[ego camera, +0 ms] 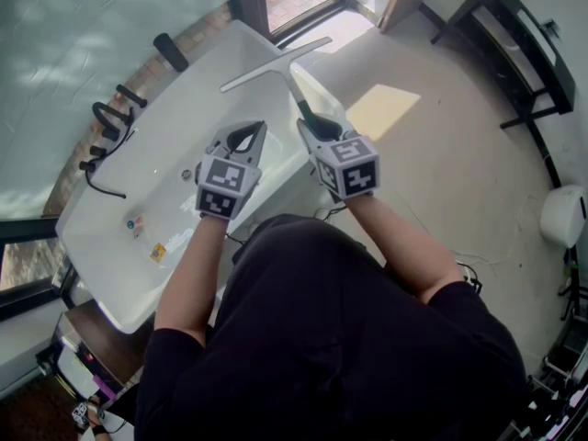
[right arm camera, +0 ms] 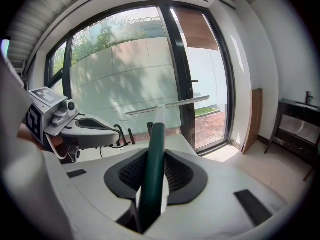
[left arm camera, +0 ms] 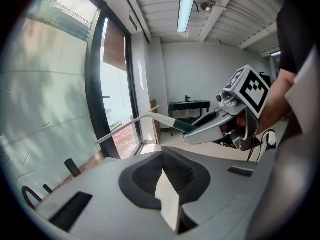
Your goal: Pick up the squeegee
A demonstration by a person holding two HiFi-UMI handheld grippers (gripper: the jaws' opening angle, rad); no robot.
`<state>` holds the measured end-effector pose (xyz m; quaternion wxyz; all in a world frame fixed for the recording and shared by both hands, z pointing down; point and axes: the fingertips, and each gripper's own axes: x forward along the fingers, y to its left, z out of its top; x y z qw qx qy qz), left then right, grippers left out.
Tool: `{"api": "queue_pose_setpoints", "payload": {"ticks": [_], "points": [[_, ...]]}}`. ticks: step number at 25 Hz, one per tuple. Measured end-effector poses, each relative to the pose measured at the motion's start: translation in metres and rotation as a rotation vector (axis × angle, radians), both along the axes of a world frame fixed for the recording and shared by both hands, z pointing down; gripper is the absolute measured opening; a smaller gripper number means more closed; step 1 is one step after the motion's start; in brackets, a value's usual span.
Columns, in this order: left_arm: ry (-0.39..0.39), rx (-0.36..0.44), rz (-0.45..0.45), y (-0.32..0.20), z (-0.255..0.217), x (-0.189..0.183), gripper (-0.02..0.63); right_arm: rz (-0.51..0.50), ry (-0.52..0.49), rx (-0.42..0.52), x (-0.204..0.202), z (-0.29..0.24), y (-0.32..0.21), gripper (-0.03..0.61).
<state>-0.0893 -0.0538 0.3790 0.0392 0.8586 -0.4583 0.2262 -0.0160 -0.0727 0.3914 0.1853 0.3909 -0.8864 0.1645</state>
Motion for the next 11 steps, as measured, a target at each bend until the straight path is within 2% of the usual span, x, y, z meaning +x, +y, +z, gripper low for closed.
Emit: {"api": "queue_pose_setpoints", "payload": {"ticks": [11], "points": [[-0.002, 0.0, 0.008, -0.0008, -0.0012, 0.002, 0.003, 0.004, 0.0, 0.004, 0.0005, -0.0024, 0.0002, 0.095]]}}
